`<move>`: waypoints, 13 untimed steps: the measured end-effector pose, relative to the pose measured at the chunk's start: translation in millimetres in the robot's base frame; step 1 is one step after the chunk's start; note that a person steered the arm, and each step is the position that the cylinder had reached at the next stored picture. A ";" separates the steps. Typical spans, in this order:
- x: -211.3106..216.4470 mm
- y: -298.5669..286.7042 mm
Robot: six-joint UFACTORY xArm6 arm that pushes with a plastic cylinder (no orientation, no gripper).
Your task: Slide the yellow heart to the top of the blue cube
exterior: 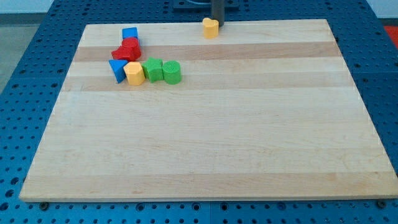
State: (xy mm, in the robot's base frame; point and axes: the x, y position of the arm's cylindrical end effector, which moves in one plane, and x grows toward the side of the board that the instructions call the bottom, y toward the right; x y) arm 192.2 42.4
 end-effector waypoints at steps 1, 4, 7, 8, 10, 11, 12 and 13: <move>12.5 30.6; 21.0 -52.7; 35.7 -42.9; 37.0 -43.3; 58.8 -43.5; 52.1 -49.0; 52.1 -49.1; 52.1 -50.4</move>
State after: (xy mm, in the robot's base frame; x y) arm 244.3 -8.0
